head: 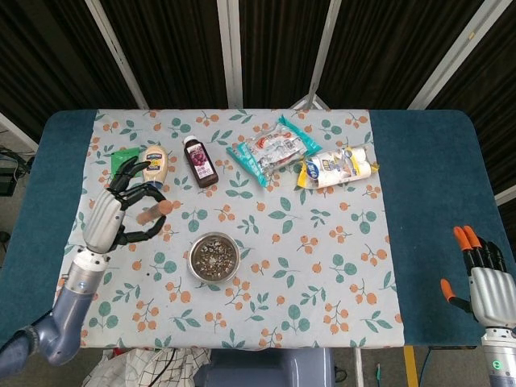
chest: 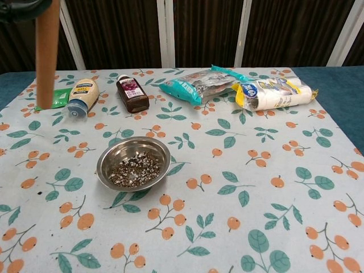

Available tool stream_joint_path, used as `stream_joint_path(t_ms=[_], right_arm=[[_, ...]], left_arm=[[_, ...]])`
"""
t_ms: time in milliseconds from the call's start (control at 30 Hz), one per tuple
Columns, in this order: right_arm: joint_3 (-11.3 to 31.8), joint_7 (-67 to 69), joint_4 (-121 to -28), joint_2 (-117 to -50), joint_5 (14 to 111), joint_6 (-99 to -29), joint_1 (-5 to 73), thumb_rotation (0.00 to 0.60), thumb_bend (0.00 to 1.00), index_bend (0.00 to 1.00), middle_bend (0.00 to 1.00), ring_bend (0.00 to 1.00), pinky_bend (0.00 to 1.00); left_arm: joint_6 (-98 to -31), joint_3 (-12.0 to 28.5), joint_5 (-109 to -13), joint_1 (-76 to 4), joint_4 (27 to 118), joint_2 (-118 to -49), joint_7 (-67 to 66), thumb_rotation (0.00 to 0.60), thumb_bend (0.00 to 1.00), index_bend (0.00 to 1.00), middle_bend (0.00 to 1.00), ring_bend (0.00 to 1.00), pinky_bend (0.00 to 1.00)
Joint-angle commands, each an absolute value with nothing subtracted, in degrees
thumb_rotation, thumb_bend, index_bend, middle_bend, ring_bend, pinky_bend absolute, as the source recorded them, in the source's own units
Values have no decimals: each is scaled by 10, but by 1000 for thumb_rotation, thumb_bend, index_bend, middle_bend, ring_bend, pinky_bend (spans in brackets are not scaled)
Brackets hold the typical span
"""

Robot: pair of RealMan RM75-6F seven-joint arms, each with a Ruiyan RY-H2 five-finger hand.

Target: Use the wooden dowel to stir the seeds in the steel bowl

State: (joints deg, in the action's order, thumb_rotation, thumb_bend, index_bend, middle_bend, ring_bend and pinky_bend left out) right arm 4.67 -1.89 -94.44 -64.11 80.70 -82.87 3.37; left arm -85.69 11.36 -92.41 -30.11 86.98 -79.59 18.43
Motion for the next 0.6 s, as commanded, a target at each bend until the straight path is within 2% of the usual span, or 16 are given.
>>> stream_joint_path(t_ms=[33,267,600], right_arm=[[47,-20,-945,-641,807,-829,34,600,370,0,0,0,0],[47,-24,-945,-642,803,-825,34,600,370,0,0,0,0],[46,-28,-948,-642,803,-824,35,600,370,0,0,0,0]], left_arm=[[-831,103,-895,-282,873,-753,172,600,771,649,571,121,27],[-793,72,-878,-265,819,-729,145,600,771,651,595,142,27],[-739,42,-862,-260,726,-765,128,600,772,651,597,146,27]])
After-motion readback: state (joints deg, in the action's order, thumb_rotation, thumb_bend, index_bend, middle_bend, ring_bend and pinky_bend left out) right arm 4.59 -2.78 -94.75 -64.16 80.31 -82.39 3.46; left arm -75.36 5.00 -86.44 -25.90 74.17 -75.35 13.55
